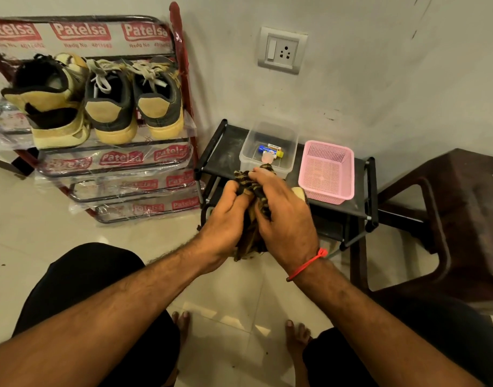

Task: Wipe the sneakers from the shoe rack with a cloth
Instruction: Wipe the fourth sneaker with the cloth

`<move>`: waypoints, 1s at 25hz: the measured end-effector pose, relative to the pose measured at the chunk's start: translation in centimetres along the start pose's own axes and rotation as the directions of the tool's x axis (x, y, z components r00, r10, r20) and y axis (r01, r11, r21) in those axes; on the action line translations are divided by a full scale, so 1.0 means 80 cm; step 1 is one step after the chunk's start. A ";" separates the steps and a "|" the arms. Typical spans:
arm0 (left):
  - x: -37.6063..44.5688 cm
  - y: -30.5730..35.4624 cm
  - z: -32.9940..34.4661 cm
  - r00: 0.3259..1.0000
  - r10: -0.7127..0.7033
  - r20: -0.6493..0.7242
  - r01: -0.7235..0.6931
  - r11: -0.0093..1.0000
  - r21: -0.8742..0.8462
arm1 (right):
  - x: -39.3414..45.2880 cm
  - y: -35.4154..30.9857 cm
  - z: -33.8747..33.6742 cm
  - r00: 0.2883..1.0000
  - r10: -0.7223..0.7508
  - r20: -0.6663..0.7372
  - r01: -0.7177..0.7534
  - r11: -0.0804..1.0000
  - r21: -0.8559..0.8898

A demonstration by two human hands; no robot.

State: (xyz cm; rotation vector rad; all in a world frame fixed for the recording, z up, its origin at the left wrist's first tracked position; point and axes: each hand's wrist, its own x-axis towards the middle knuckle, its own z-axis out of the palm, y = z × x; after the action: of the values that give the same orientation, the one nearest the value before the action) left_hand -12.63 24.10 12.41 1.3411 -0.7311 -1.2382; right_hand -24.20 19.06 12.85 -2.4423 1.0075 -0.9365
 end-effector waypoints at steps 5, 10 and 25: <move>0.008 0.002 0.003 0.992 -0.077 -0.105 0.054 0.977 -0.207 | -0.014 0.001 0.013 0.999 -0.050 -0.016 0.049 0.998 -0.029; 0.019 0.016 -0.015 0.964 -0.162 -0.211 0.089 0.944 -0.317 | -0.033 -0.003 0.016 0.990 -0.132 0.054 0.131 0.991 0.022; 0.000 0.017 -0.018 0.999 0.037 0.019 -0.040 0.987 0.154 | 0.021 0.028 -0.038 0.993 0.070 -0.091 -0.071 0.997 -0.015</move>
State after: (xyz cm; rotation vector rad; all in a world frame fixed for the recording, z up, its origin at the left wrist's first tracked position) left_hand -10.99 24.24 13.47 1.4369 -0.8749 -1.1823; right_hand -26.49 16.16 14.66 -2.3810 1.1302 -1.0264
